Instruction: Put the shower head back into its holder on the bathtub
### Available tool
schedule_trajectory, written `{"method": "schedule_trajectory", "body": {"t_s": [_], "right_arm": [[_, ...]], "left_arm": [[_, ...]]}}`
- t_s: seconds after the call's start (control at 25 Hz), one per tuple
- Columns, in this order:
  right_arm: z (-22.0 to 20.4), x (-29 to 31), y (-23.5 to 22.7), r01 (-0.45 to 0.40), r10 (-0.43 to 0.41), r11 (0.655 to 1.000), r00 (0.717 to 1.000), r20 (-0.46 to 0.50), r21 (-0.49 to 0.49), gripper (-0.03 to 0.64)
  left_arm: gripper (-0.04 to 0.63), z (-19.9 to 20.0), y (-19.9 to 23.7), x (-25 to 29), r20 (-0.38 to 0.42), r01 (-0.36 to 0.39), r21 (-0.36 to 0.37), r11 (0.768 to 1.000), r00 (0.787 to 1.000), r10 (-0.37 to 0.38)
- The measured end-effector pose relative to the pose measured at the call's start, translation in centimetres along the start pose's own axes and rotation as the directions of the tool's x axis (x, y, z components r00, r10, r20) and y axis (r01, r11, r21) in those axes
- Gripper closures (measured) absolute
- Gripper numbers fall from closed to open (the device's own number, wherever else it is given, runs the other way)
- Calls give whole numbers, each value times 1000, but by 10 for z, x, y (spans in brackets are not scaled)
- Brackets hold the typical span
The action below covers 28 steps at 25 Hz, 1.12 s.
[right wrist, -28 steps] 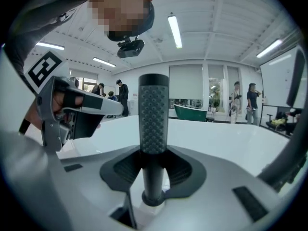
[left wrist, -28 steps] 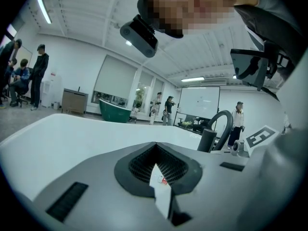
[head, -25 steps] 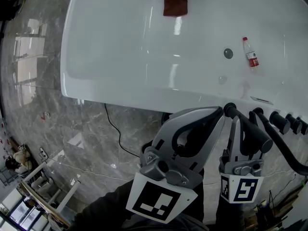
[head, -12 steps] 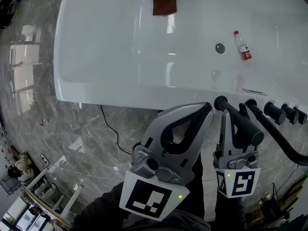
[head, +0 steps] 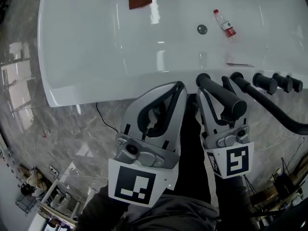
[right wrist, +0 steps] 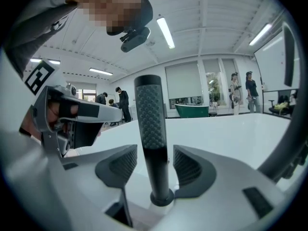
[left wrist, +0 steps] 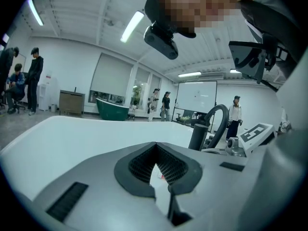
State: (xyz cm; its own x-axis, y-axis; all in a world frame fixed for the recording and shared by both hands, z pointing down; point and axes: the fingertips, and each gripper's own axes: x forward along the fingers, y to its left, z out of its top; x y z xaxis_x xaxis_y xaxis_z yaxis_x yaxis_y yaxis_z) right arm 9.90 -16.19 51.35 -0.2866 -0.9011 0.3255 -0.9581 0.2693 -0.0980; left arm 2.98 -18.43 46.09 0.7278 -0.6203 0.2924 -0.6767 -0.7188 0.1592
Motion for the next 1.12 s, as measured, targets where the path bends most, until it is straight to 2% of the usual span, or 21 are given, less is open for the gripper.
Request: {"method": "schedule_trajectory", "body": {"t_s": [0.36,1.12], "right_arm": [[5,-3,4,-22,22,1000,1000,11,11,383],[3,-1,3,-10,10,1000,1000,-12,-14,382]], "left_arm": [[592,-13,8,1,-41,-64,26,998,997,65],[592,-15,3,3,-42,-54,15,998,998,54]]}}
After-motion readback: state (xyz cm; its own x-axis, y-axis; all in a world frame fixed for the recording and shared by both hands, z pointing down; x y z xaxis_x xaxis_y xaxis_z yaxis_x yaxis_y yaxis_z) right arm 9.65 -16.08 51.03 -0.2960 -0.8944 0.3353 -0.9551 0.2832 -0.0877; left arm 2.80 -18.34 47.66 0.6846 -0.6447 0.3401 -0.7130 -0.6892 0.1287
